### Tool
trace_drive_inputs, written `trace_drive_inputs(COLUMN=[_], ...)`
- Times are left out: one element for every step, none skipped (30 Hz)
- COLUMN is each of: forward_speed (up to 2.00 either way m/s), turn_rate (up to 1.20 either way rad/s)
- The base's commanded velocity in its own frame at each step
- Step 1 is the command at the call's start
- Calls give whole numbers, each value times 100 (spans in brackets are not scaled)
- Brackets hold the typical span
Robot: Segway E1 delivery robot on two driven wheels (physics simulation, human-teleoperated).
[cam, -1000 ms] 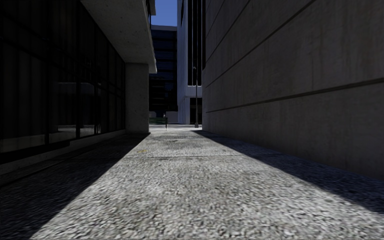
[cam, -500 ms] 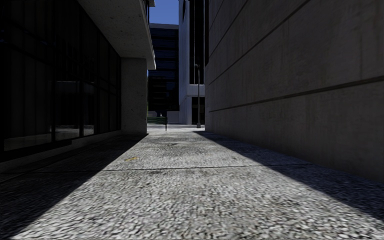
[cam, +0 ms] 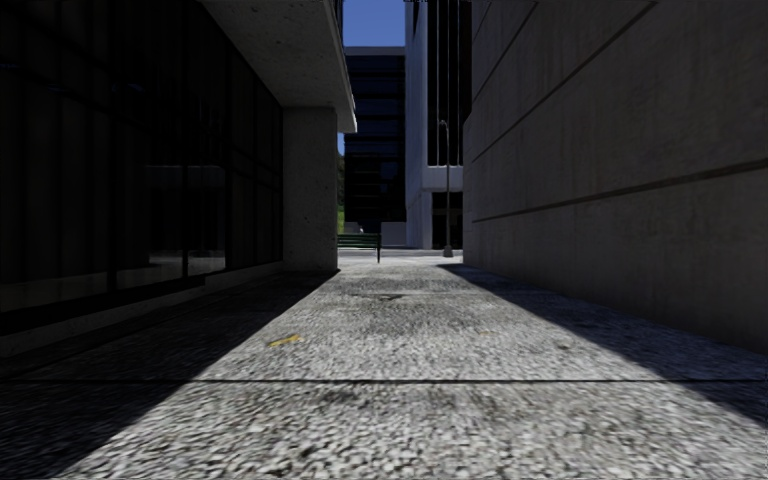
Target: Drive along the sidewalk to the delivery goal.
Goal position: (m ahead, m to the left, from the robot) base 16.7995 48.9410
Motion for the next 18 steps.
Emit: trace_drive_inputs(forward_speed=[200, 200, 200, 200, 200, 200, 200, 200, 200, 200, 200, 200, 200, 200, 200, 200, 200, 200], turn_rate=[0, 0, 0, 0, 0, 0, 0, 0, 0, 0, 0, 0, 0, 0, 0, 0, 0, 0])
